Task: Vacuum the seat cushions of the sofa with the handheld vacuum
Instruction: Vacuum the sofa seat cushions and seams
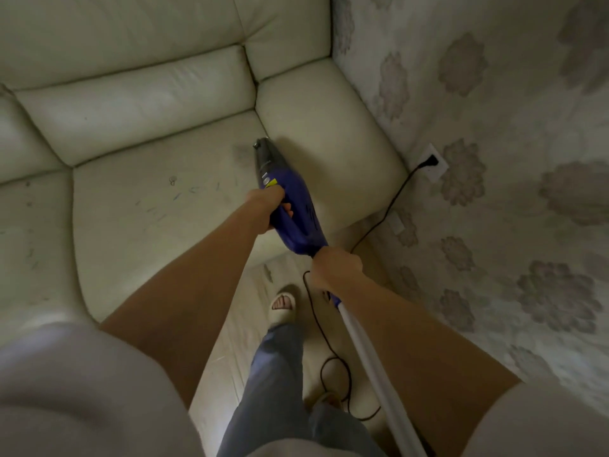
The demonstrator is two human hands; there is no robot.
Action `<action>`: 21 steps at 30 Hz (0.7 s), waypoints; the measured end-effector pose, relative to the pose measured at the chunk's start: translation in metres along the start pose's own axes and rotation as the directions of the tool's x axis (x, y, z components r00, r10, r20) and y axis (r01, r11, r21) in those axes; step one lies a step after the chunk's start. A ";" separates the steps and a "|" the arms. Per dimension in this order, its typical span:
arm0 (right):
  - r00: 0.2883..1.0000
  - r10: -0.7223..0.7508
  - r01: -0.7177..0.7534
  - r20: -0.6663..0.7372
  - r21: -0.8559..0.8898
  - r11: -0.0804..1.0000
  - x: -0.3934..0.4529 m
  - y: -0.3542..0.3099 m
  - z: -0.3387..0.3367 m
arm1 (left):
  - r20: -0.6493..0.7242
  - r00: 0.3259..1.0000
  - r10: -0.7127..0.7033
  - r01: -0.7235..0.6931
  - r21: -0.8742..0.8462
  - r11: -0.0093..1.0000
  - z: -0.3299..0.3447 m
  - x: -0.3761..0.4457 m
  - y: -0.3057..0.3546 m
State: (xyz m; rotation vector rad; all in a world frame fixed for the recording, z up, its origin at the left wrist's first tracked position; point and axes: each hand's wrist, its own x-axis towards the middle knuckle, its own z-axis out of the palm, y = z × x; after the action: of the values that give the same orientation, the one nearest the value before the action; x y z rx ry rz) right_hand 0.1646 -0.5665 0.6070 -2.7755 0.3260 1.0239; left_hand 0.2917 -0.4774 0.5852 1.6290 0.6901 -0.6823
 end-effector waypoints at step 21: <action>0.984 0.048 -0.055 0.173 0.039 0.998 -0.119 0.048 0.019 | 0.143 0.989 -0.024 0.024 0.002 1.000 0.023 -0.117 -0.054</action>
State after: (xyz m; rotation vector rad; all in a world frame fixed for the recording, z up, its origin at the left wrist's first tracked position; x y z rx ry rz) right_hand 0.0520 -0.5910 0.6674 -2.6295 0.3928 1.2428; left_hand 0.1724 -0.5006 0.6351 1.5574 0.6056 -0.8087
